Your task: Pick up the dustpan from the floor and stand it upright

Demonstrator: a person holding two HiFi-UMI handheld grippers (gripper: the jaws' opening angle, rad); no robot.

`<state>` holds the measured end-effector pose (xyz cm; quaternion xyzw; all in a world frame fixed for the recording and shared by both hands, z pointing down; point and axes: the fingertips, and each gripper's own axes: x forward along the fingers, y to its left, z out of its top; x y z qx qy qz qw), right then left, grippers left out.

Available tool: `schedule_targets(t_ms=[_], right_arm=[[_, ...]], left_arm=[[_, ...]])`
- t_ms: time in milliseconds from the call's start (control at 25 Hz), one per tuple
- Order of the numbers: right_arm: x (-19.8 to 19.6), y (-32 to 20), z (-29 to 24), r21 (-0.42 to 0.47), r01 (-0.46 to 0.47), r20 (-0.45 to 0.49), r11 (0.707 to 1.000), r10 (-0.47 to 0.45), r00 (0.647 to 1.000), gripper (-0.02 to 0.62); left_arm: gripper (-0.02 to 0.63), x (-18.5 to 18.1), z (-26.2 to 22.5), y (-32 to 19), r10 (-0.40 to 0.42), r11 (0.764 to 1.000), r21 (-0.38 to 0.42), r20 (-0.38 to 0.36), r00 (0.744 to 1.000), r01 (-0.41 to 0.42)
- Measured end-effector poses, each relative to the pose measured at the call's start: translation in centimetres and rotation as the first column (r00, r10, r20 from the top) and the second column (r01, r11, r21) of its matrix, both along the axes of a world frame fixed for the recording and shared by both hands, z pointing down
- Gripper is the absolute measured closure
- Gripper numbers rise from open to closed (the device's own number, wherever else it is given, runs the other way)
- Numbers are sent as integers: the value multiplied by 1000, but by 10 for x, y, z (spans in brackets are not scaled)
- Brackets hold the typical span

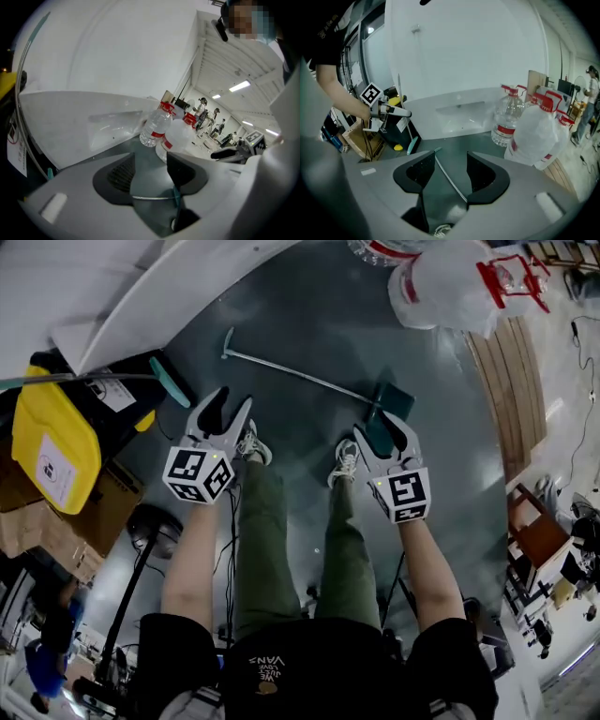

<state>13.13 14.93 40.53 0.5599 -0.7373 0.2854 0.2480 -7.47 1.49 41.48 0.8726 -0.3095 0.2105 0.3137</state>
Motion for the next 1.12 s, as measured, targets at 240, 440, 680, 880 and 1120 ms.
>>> schedule_targets(t_ms=[240,440,680,880,1120], right_arm=[[-5,3,116,-124,54,-23,991,-58,998,405],[-14,7,204,-208,108,-35,972,-118,992,405],[-19,12,300,-293,153,-41,944,-172,984,407],[-24,19,374,-363,212,-46,907,-244,969,407],[-35,31,447,-442,338,-68,831,-407,911,407]], left_arm=[[376,-6,107,-3,-3,997,-74,39,999,6],[374,-15,186,-8,-35,992,-123,59,998,42],[374,-28,275,-9,-73,981,-174,93,993,88],[371,-34,336,-4,-108,967,-221,112,988,131],[367,-35,393,-1,-94,957,-260,133,987,126]])
